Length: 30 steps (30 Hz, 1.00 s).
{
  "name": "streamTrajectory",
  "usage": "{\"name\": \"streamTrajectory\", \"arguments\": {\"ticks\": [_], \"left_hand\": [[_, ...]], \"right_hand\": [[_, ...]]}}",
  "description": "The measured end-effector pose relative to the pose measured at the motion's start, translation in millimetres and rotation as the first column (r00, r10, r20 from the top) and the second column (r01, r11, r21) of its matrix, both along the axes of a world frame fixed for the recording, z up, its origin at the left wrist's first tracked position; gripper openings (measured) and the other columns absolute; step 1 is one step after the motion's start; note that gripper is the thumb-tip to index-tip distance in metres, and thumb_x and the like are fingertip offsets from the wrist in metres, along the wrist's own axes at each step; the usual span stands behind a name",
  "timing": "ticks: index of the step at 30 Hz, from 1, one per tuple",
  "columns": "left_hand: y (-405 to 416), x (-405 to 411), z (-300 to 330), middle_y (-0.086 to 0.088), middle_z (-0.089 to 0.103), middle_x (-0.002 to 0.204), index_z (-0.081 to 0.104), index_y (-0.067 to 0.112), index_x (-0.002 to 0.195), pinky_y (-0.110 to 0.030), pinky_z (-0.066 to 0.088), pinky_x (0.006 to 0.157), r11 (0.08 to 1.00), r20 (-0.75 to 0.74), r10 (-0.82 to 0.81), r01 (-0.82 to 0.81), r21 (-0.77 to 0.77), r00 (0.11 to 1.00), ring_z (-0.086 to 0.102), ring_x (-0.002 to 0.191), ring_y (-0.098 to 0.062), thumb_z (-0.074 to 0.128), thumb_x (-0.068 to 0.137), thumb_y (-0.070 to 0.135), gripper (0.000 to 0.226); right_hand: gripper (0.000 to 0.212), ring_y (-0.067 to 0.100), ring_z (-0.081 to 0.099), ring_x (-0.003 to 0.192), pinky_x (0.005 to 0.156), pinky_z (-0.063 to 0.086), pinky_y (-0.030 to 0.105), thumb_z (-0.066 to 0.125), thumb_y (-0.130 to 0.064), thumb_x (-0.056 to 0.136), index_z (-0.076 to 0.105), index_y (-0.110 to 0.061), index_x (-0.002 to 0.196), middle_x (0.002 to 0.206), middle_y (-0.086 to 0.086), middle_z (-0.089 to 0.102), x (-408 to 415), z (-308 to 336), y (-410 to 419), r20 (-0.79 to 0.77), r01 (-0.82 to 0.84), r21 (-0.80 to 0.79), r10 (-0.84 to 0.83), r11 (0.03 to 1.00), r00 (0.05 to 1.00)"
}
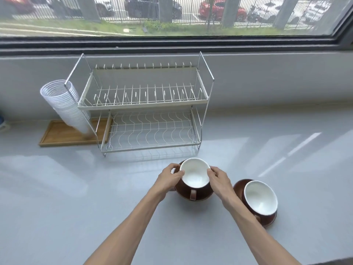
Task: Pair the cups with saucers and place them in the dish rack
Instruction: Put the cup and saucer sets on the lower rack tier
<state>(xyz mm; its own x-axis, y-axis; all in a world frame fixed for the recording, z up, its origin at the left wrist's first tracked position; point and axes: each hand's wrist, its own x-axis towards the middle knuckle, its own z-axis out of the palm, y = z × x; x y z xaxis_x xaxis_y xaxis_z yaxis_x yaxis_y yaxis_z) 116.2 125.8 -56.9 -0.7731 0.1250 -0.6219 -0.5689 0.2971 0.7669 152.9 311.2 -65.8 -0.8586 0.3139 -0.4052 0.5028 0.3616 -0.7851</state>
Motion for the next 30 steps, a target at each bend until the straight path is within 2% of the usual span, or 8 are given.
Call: {"name": "streamTrajectory", "arguments": {"ticks": [2, 5, 10, 12, 14, 18, 25, 30], "left_hand": [[-7.7, -3.1, 7.7, -0.009, 0.072, 0.104, 0.063, 0.029, 0.115, -0.046, 0.060, 0.090, 0.999, -0.011, 0.039, -0.039, 0.014, 0.999, 0.069, 0.084, -0.024, 0.061, 0.086, 0.029, 0.028], [-18.8, -9.3, 21.0, -0.008, 0.071, 0.102, 0.062, 0.029, 0.116, -0.042, 0.061, 0.088, 0.996, -0.022, 0.081, -0.080, 0.031, 0.996, 0.067, 0.083, -0.022, 0.061, 0.084, 0.028, 0.032], [-34.8, -25.9, 42.1, -0.011, 0.070, 0.112, 0.060, 0.029, 0.119, -0.044, 0.060, 0.090, 0.989, -0.061, 0.144, -0.142, 0.040, 0.988, 0.069, 0.096, -0.026, 0.060, 0.084, 0.029, 0.034], [-39.4, -34.4, 47.2, -0.010, 0.069, 0.116, 0.061, 0.029, 0.119, -0.043, 0.060, 0.090, 0.986, -0.073, 0.166, -0.163, 0.038, 0.983, 0.069, 0.105, -0.027, 0.060, 0.083, 0.031, 0.035], [-42.4, -44.0, 50.8, -0.010, 0.068, 0.119, 0.061, 0.028, 0.118, -0.044, 0.060, 0.090, 0.981, -0.083, 0.192, -0.188, 0.047, 0.978, 0.068, 0.099, -0.026, 0.061, 0.083, 0.031, 0.035], [-44.8, -67.1, 54.8, -0.010, 0.069, 0.112, 0.059, 0.027, 0.119, -0.045, 0.060, 0.090, 0.971, -0.085, 0.235, -0.230, 0.066, 0.968, 0.065, 0.091, -0.024, 0.061, 0.084, 0.030, 0.035], [-41.2, -112.1, 49.7, -0.011, 0.068, 0.118, 0.060, 0.028, 0.116, -0.044, 0.061, 0.087, 0.957, -0.069, 0.288, -0.284, 0.061, 0.955, 0.067, 0.100, -0.026, 0.060, 0.082, 0.031, 0.033], [-37.1, -141.9, 43.4, -0.010, 0.068, 0.118, 0.060, 0.030, 0.113, -0.043, 0.063, 0.082, 0.952, -0.069, 0.304, -0.301, 0.053, 0.950, 0.068, 0.107, -0.028, 0.060, 0.084, 0.033, 0.030]], "right_hand": [[0.025, 0.017, 0.058, 0.094, 0.071, 0.041, 0.028, 0.043, -0.033, 0.103, 0.066, -0.027, 0.106, 0.095, -0.009, 0.066, -11.1, 6.8, -4.6, -0.019, -0.030, 0.010, 0.030, 0.999, 0.999], [0.028, 0.017, 0.050, 0.074, 0.062, 0.036, 0.029, 0.043, -0.029, 0.101, 0.066, -0.017, 0.091, 0.075, -0.007, 0.056, -30.0, 17.5, -12.4, -0.044, -0.067, -0.002, 0.066, 0.998, 0.997], [0.028, 0.018, 0.042, 0.069, 0.065, 0.031, 0.032, 0.043, -0.025, 0.098, 0.057, -0.018, 0.075, 0.070, -0.004, 0.048, -62.8, 38.3, -28.2, -0.081, -0.124, -0.037, 0.121, 0.992, 0.989], [0.026, 0.020, 0.037, 0.070, 0.067, 0.027, 0.033, 0.043, -0.025, 0.098, 0.050, -0.019, 0.074, 0.071, -0.001, 0.041, -75.6, 44.2, -32.9, -0.098, -0.148, -0.037, 0.144, 0.988, 0.985], [0.025, 0.020, 0.036, 0.071, 0.067, 0.026, 0.034, 0.042, -0.025, 0.099, 0.051, -0.018, 0.076, 0.072, 0.001, 0.039, -89.8, 48.7, -36.7, -0.106, -0.165, -0.033, 0.161, 0.986, 0.981], [0.034, 0.019, 0.043, 0.075, 0.066, 0.031, 0.034, 0.042, -0.027, 0.102, 0.060, -0.002, 0.086, 0.077, 0.001, 0.050, -122.1, 51.7, -42.5, -0.122, -0.194, -0.010, 0.192, 0.981, 0.974], [0.029, 0.018, 0.052, 0.083, 0.069, 0.039, 0.032, 0.041, -0.026, 0.103, 0.066, -0.017, 0.091, 0.087, -0.002, 0.062, -178.8, 38.7, -44.4, -0.136, -0.195, -0.022, 0.190, 0.981, 0.972], [0.026, 0.017, 0.055, 0.089, 0.078, 0.038, 0.036, 0.040, -0.028, 0.104, 0.061, -0.027, 0.089, 0.087, -0.015, 0.060, -212.3, 28.4, -46.2, -0.166, -0.188, 0.056, 0.195, 0.981, 0.967]]}}
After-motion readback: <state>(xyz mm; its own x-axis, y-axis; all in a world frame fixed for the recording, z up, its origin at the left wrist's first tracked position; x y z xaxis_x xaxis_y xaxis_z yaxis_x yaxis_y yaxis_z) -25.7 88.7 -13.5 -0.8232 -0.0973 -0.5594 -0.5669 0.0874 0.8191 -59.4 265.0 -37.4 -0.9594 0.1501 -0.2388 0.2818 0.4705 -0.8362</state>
